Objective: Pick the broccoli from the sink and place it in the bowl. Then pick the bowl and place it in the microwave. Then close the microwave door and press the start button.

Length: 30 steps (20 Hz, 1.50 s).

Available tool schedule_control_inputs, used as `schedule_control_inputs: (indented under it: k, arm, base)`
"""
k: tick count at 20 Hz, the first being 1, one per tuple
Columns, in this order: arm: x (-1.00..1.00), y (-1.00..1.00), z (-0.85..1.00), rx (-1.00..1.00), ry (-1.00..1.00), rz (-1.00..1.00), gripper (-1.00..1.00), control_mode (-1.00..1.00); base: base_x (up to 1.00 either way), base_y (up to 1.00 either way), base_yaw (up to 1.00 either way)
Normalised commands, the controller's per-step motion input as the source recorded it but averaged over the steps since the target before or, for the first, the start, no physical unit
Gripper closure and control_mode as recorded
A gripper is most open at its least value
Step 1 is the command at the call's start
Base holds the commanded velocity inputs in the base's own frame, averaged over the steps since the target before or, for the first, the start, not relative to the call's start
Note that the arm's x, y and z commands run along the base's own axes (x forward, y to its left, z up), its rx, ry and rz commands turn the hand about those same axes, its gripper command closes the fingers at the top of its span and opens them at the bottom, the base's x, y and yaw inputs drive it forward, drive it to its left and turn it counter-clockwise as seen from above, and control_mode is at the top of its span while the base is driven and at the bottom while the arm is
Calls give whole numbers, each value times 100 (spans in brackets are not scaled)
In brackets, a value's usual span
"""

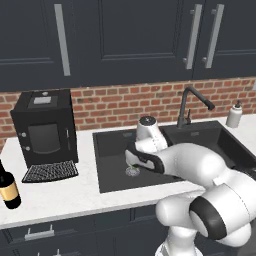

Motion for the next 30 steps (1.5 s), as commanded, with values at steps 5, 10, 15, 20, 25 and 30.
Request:
schedule_control_inputs:
  k: [5,10,15,20,25,30]
  arm:
    - [35,-1,-17,0,2,0,-100,-100]
    - [37,-3,-19,0,1,0,-100,-100]
    - [35,-3,-21,0,0,0,-100,-100]
    - [30,-1,-28,0,0,0,-100,-100]
    - [31,-5,-26,0,0,0,-100,-100]
    - [35,-5,-23,0,0,0,-100,-100]
  base:
    - [0,0,0]
    - [0,0,0]
    - [0,0,0]
    - [0,0,0]
    - [0,0,0]
    - [0,0,0]
